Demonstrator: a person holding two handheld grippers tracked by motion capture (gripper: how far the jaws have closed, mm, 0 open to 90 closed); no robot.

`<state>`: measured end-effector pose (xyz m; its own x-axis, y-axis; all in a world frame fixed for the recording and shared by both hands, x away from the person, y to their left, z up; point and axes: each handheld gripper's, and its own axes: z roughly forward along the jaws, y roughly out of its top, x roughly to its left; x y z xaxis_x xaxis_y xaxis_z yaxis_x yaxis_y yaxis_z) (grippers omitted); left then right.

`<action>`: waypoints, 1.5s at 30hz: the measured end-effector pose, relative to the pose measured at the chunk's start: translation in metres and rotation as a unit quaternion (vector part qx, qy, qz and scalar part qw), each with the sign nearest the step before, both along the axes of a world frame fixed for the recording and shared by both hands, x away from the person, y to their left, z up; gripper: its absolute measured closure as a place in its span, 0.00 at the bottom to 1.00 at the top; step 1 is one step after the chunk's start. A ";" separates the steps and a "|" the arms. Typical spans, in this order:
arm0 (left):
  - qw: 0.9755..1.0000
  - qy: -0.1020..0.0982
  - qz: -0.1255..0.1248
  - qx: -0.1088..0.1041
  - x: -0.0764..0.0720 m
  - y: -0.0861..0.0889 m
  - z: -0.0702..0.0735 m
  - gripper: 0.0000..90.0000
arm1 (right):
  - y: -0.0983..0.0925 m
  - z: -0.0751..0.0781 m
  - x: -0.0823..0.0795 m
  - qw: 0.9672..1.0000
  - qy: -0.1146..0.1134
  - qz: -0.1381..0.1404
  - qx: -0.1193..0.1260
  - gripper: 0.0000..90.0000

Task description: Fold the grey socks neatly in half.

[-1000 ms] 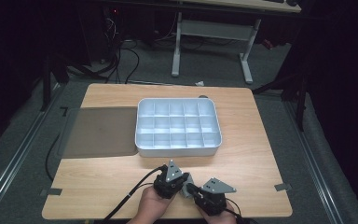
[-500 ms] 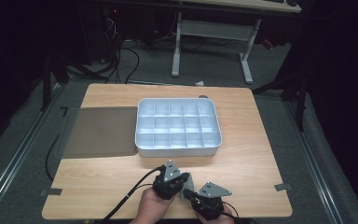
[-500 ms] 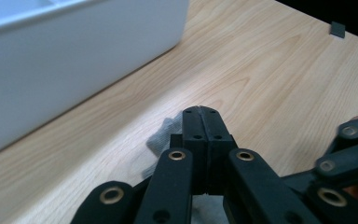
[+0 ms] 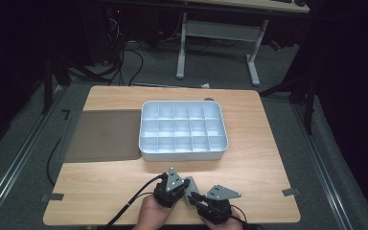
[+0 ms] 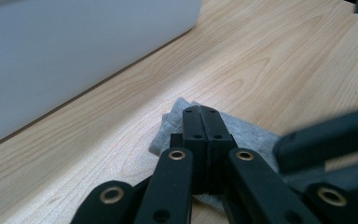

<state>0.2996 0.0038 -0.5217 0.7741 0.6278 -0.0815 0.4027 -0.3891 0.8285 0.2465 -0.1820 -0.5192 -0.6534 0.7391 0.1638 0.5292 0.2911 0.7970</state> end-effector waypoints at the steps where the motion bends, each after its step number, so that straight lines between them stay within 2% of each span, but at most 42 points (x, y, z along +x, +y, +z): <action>1: 1.000 0.001 0.000 -0.002 0.000 0.001 0.000 1.00 | -0.003 0.004 0.001 1.000 -0.004 -0.007 0.006 0.84; 4: 1.000 0.010 0.002 -0.013 0.002 0.004 -0.001 1.00 | -0.013 0.008 0.009 0.999 0.005 -0.030 0.022 0.75; 5: 1.000 0.011 0.002 -0.014 0.003 0.005 -0.001 1.00 | -0.015 0.007 0.013 0.999 0.018 -0.037 0.025 0.71; 11: 1.000 0.012 0.004 -0.021 0.002 0.007 -0.003 1.00 | -0.013 0.002 0.017 0.998 0.036 -0.048 0.026 0.60; 12: 1.000 0.011 0.004 -0.021 0.002 0.007 -0.003 1.00 | -0.011 -0.001 0.019 0.997 0.046 -0.049 0.026 0.57; 16: 1.000 0.012 0.003 -0.021 0.002 0.008 -0.002 1.00 | -0.011 -0.004 0.021 0.997 0.059 -0.052 0.027 0.54; 22: 1.000 0.011 0.003 -0.021 0.001 0.009 0.000 1.00 | -0.011 -0.009 0.027 0.995 0.087 -0.045 0.034 0.53; 30: 1.000 -0.003 0.023 -0.021 0.003 0.021 0.006 0.97 | -0.010 -0.010 0.029 0.994 0.094 -0.037 0.037 0.58; 36: 1.000 0.009 0.022 -0.010 0.006 0.021 0.003 0.95 | -0.008 -0.010 0.032 0.994 0.098 -0.025 0.038 0.59; 40: 1.000 0.020 0.021 -0.005 0.006 0.022 -0.003 0.96 | -0.004 -0.011 0.034 0.993 0.114 -0.017 0.039 0.60; 45: 0.999 0.025 0.019 -0.002 0.008 0.022 -0.004 0.97 | 0.002 -0.008 0.039 0.992 0.123 -0.012 0.028 0.59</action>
